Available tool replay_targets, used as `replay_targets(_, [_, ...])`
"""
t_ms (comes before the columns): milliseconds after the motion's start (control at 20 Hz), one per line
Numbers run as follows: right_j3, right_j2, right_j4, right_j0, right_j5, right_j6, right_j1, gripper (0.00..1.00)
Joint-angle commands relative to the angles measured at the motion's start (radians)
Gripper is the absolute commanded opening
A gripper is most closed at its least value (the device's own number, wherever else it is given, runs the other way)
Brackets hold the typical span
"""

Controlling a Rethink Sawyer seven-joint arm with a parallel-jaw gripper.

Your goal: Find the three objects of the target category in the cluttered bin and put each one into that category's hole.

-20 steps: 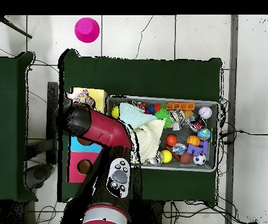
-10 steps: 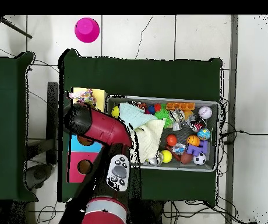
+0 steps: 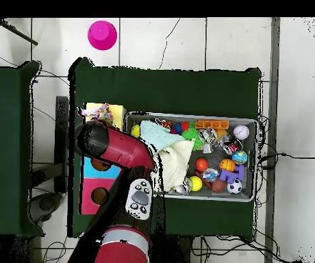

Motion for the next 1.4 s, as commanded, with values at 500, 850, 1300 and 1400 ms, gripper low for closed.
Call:
replay_targets(500, [0.050, 0.137, -0.110, -0.111, -0.221, 0.099, 0.188, 0.00])
replay_targets(850, [0.048, 0.129, -0.130, -0.112, -0.167, 0.110, 0.161, 0.00])
replay_targets(1300, [0.049, 0.068, -0.143, -0.095, 0.061, 0.119, 0.056, 0.00])
replay_targets(1400, [0.041, 0.046, -0.150, -0.086, 0.119, 0.123, 0.030, 0.00])
